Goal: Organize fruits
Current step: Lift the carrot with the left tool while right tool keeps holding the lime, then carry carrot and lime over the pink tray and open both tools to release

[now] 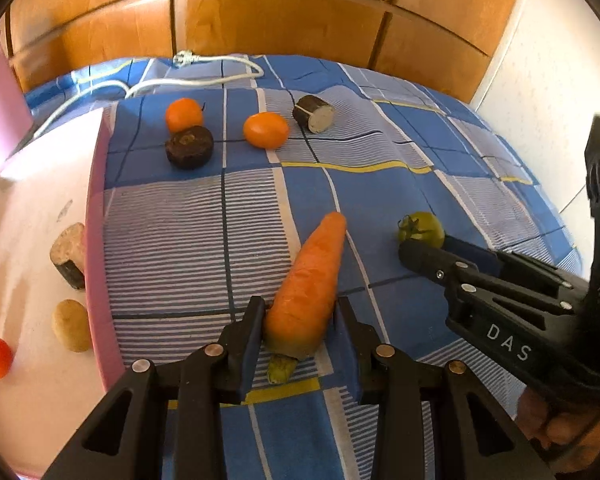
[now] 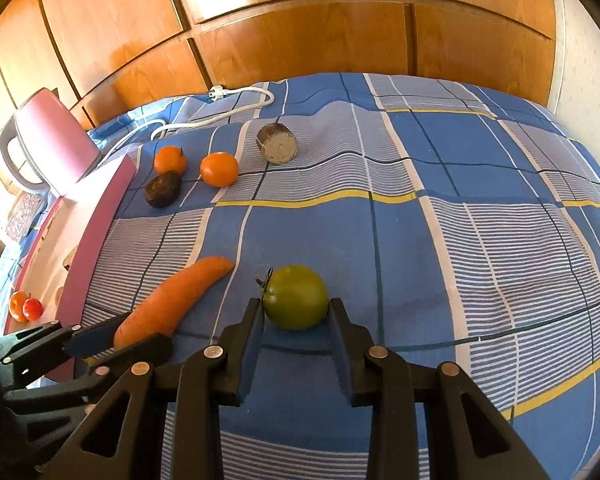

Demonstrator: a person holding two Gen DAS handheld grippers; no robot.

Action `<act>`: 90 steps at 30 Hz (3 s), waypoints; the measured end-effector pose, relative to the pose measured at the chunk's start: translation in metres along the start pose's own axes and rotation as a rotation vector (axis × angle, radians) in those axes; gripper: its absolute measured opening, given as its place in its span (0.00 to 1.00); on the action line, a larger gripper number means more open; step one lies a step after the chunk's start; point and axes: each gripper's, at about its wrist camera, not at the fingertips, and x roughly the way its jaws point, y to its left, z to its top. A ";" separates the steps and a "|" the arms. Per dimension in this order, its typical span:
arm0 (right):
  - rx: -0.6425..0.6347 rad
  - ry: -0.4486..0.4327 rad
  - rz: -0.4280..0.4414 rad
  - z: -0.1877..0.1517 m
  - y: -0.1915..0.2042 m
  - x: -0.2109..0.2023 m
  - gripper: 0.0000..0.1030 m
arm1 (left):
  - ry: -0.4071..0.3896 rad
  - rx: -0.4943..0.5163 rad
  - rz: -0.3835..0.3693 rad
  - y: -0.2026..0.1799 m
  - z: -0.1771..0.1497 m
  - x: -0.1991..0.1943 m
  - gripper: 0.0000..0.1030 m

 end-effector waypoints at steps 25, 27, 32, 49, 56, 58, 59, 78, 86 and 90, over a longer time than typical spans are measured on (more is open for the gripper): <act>-0.019 -0.006 0.011 -0.008 0.013 -0.011 0.31 | -0.113 -0.091 -0.002 0.013 -0.004 -0.045 0.32; -0.024 -0.006 0.011 -0.008 0.014 -0.011 0.31 | -0.122 -0.096 0.002 0.015 -0.004 -0.049 0.32; -0.025 0.008 0.009 -0.010 0.017 -0.009 0.31 | -0.140 -0.106 0.007 0.019 -0.005 -0.057 0.31; -0.043 0.015 -0.002 -0.011 0.020 -0.007 0.31 | -0.192 -0.131 -0.011 0.025 -0.003 -0.071 0.30; -0.060 0.002 0.003 -0.009 0.027 -0.010 0.31 | -0.216 -0.145 0.000 0.031 -0.001 -0.079 0.30; -0.065 0.000 0.007 -0.008 0.029 -0.010 0.31 | -0.226 -0.152 0.003 0.034 0.000 -0.083 0.30; -0.069 -0.002 0.009 -0.008 0.031 -0.011 0.31 | -0.232 -0.155 0.006 0.036 0.001 -0.085 0.30; -0.176 -0.017 0.143 0.015 0.091 -0.018 0.31 | -0.286 -0.263 0.055 0.081 0.003 -0.114 0.30; -0.254 -0.010 0.196 0.020 0.128 -0.016 0.31 | -0.323 -0.347 0.097 0.119 0.000 -0.130 0.30; -0.285 -0.011 0.228 0.023 0.146 -0.015 0.31 | -0.331 -0.394 0.120 0.139 -0.003 -0.137 0.30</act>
